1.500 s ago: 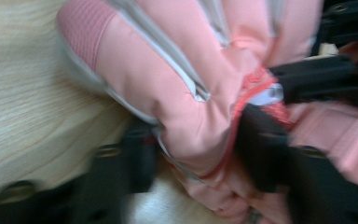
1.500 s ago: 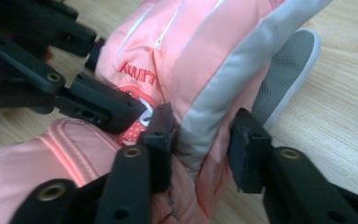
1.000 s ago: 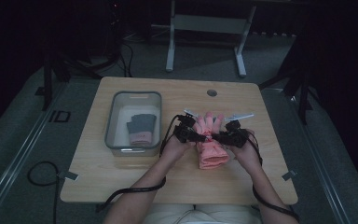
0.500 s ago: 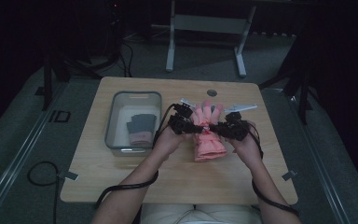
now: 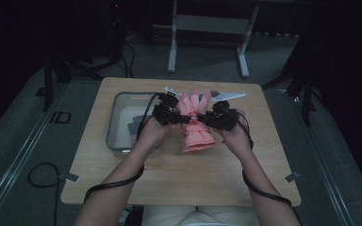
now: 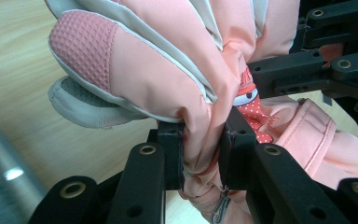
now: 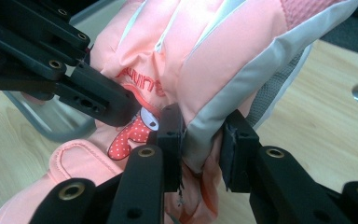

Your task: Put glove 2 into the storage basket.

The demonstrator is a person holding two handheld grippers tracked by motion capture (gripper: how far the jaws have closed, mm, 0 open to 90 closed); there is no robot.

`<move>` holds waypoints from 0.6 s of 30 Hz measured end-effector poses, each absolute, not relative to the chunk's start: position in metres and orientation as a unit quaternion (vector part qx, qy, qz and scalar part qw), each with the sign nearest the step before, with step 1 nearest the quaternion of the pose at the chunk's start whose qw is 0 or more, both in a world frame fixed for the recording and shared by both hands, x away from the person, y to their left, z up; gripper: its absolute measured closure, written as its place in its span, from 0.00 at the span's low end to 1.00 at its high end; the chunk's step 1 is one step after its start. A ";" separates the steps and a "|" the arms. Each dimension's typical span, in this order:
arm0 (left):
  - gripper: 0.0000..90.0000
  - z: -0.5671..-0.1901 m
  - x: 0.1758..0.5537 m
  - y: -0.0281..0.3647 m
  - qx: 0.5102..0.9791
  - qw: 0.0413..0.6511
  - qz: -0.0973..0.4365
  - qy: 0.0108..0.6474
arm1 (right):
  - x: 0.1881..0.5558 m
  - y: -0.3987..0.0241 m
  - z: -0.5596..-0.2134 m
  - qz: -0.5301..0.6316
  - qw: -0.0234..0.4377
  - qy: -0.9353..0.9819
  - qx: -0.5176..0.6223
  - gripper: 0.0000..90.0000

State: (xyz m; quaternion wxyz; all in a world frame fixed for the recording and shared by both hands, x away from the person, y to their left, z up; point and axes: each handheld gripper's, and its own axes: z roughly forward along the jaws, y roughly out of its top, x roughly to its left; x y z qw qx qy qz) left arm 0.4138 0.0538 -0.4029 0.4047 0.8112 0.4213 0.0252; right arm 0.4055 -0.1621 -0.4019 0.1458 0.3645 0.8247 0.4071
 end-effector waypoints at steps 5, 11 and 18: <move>0.81 -0.390 0.418 0.077 0.807 0.398 0.037 0.435 | 0.413 -0.140 -0.393 0.413 0.146 0.826 0.353 0.80; 0.81 -0.379 0.421 0.105 0.801 0.390 0.054 0.450 | 0.426 -0.110 -0.383 0.421 0.133 0.829 0.343 0.80; 0.81 -0.368 0.424 0.141 0.794 0.378 0.064 0.472 | 0.438 -0.070 -0.376 0.427 0.122 0.835 0.326 0.80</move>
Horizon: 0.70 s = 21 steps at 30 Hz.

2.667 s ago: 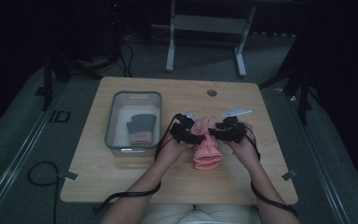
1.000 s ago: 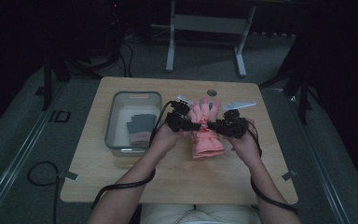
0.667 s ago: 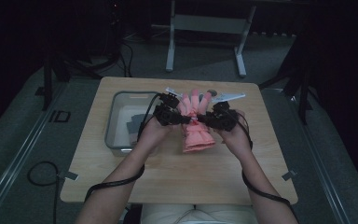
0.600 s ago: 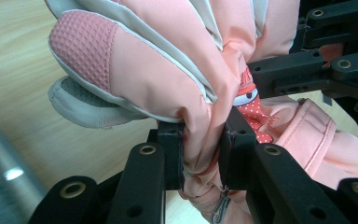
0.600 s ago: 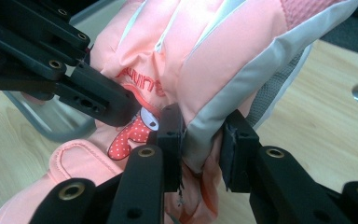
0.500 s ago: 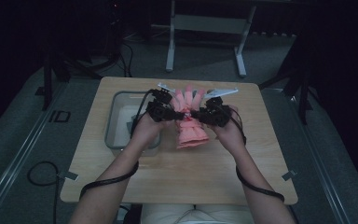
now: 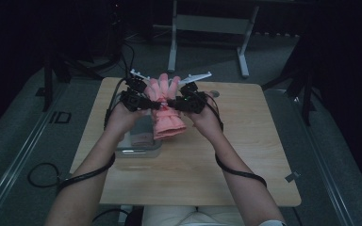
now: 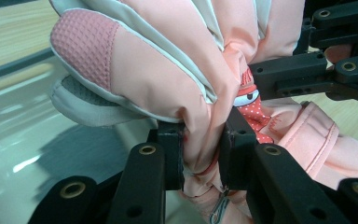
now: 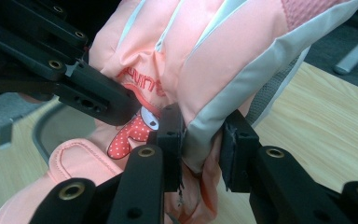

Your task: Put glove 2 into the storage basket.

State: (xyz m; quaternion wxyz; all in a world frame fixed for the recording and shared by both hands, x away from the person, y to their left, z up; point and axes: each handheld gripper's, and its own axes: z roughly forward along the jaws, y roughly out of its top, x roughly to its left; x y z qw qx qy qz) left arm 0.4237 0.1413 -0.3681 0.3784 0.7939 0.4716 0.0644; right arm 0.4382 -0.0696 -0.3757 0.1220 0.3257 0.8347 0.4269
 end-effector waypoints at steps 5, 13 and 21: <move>0.81 -0.364 0.426 0.163 0.791 0.361 0.074 0.489 | 0.445 -0.042 -0.374 0.424 0.115 0.839 0.320 0.81; 0.81 -0.378 0.426 0.199 0.772 0.365 0.066 0.515 | 0.456 -0.003 -0.380 0.412 0.104 0.853 0.302 0.81; 0.81 -0.420 0.436 0.213 0.755 0.378 0.016 0.536 | 0.463 0.013 -0.409 0.374 0.092 0.870 0.307 0.81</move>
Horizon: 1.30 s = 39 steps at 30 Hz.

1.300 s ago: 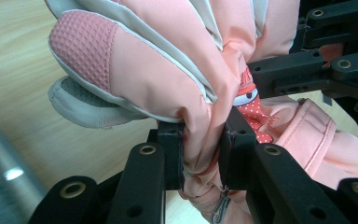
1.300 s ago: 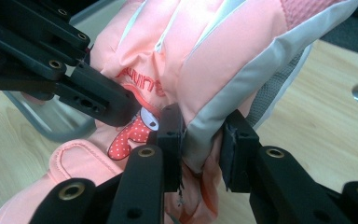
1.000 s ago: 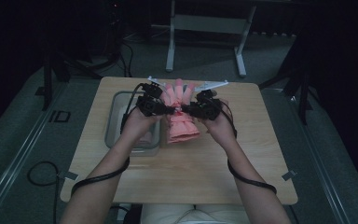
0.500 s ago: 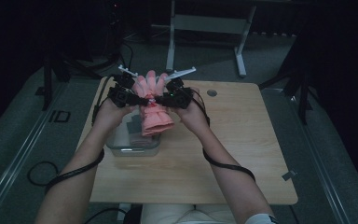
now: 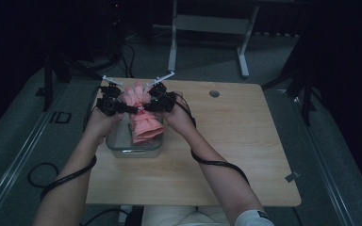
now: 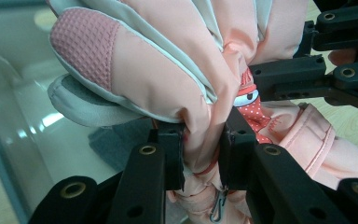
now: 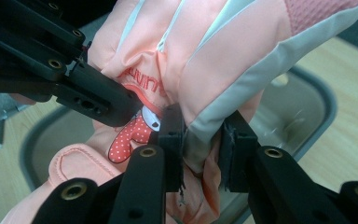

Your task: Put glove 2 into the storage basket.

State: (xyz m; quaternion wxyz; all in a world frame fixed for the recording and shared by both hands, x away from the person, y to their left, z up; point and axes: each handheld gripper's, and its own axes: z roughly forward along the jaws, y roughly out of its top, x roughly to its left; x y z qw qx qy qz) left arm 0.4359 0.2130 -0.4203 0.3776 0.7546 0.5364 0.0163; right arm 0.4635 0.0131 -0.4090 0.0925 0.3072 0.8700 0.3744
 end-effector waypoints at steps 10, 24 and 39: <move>0.81 -0.464 0.447 0.228 0.742 0.365 -0.026 0.562 | 0.478 0.029 -0.448 0.341 0.058 0.883 0.318 0.81; 0.69 -0.488 0.460 0.232 0.738 0.327 -0.025 0.589 | 0.497 0.044 -0.474 0.305 0.024 0.886 0.348 0.77; 0.52 -0.487 0.454 0.220 0.744 0.306 0.032 0.593 | 0.502 0.035 -0.477 0.299 0.027 0.882 0.365 0.59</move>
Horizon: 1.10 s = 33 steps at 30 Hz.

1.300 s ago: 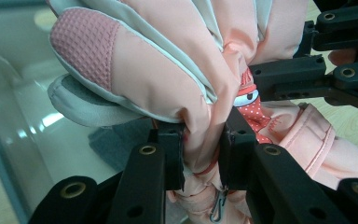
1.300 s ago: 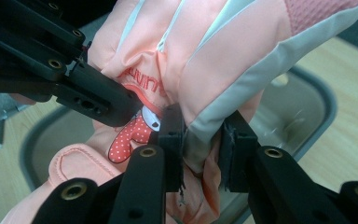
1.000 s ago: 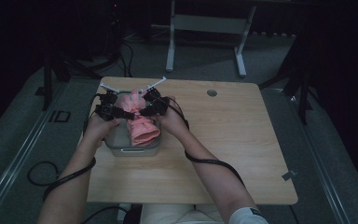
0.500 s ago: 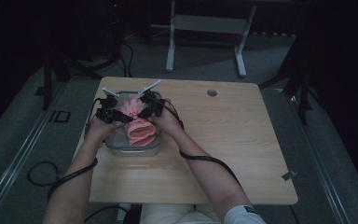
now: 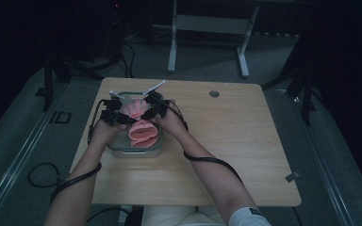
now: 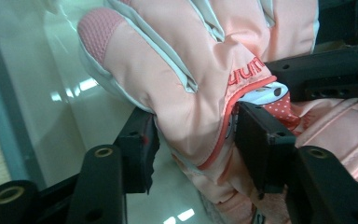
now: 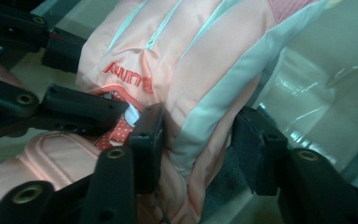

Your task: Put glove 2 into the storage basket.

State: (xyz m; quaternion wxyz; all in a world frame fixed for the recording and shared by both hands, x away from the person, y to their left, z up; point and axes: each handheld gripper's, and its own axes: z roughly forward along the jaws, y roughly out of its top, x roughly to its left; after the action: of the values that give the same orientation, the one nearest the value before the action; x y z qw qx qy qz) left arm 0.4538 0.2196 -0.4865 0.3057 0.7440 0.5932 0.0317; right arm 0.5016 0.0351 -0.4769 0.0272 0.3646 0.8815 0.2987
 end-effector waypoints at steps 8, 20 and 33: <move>0.47 -0.475 0.450 0.227 0.730 0.335 0.047 0.594 | 0.504 0.022 -0.461 0.328 0.033 0.869 0.370 0.56; 0.43 -0.459 0.443 0.239 0.720 0.354 0.069 0.593 | 0.498 0.015 -0.441 0.348 0.040 0.863 0.364 0.55; 0.43 -0.434 0.431 0.229 0.734 0.372 0.095 0.561 | 0.493 0.001 -0.428 0.361 0.053 0.862 0.352 0.52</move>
State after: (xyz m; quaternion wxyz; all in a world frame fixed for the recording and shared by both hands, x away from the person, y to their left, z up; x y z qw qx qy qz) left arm 0.4315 0.2291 -0.4345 0.3716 0.7339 0.5605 0.0954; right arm 0.4925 0.0014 -0.4275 0.0531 0.3525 0.8617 0.3611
